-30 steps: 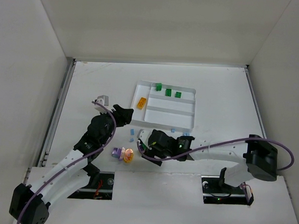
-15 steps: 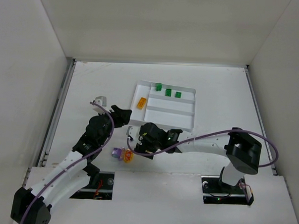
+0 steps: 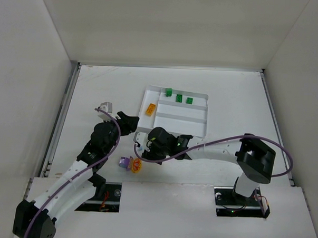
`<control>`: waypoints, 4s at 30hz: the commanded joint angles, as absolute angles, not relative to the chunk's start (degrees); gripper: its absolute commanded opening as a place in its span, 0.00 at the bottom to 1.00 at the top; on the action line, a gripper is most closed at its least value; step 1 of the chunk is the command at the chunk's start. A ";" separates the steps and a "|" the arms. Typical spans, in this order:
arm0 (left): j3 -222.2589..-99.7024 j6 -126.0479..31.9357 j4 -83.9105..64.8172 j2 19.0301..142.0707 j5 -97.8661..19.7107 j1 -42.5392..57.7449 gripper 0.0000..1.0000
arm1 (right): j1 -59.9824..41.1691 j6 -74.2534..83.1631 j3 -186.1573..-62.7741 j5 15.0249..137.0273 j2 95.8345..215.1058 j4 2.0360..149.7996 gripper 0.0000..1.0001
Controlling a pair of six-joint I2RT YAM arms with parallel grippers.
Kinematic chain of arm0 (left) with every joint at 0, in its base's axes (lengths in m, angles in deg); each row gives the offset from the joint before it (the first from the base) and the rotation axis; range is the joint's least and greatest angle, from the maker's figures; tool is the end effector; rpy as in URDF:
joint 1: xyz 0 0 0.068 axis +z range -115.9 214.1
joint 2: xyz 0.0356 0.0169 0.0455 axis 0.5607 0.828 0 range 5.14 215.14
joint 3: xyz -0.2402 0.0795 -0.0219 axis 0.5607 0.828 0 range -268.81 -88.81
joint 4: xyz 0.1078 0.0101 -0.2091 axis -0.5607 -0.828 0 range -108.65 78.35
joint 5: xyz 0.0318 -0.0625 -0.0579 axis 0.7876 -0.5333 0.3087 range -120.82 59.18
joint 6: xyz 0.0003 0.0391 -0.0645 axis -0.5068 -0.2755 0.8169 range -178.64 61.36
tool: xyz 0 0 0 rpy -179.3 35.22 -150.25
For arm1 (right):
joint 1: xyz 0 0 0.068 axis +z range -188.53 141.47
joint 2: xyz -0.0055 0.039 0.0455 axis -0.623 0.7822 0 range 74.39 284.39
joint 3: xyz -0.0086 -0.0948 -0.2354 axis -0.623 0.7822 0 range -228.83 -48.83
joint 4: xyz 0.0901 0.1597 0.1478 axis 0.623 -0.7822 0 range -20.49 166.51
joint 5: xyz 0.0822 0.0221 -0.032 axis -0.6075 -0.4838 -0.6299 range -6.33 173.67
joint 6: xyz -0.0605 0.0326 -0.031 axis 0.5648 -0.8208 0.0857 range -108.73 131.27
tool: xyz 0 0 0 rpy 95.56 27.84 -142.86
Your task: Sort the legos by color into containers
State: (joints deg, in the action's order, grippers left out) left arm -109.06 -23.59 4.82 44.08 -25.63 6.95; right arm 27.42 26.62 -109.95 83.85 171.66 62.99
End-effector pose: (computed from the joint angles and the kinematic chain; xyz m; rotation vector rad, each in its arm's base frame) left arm 0.1734 -0.0826 0.2491 -0.1867 1.6533 -0.7615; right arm 0.1431 0.3201 0.1714 -1.6125 1.8800 0.3850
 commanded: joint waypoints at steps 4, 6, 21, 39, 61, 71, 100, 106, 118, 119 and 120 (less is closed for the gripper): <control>-109.38 -23.22 6.46 44.08 -26.25 6.73 0.53 | 26.72 26.21 -110.09 82.70 171.59 65.88 0.64; -109.29 -23.22 6.37 43.99 -26.42 6.81 0.53 | 26.64 26.21 -110.00 82.52 171.95 65.97 0.64; -109.11 -22.51 7.25 44.08 -26.42 6.81 0.53 | 26.37 24.28 -108.86 81.12 172.74 66.93 0.61; -114.29 -21.72 13.04 48.47 -27.39 4.88 0.47 | 8.20 -7.06 -94.37 79.11 150.16 87.93 0.19; -121.15 -15.39 41.78 75.19 -23.87 -13.92 0.47 | -17.92 -57.01 -77.14 51.95 144.96 125.36 0.16; -121.51 -12.06 47.32 79.23 -23.26 -14.11 0.52 | -20.65 -68.17 -75.02 47.55 152.43 140.39 0.16; -119.57 -2.83 55.14 82.22 -26.60 -9.88 0.42 | -15.64 -72.31 -78.45 49.39 157.62 144.89 0.17; -119.31 -2.65 55.15 82.31 -26.77 -9.97 0.34 | -15.46 -72.14 -78.19 49.65 157.62 144.89 0.17; -118.52 -3.00 54.36 80.99 -26.77 -9.62 0.24 | -16.78 -73.54 -76.78 49.04 156.75 147.44 0.18; -118.43 -3.00 54.36 80.99 -26.77 -9.53 0.24 | -16.96 -73.72 -76.78 48.86 156.48 147.61 0.18; -118.34 -3.00 54.36 80.99 -26.86 -9.53 0.24 | -17.13 -73.72 -76.78 48.69 156.31 147.70 0.18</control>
State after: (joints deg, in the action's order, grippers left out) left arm -119.25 -3.22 50.59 82.66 -25.12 -9.67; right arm -16.60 -72.96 -76.10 49.69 157.78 141.29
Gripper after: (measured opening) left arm 0.246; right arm 0.457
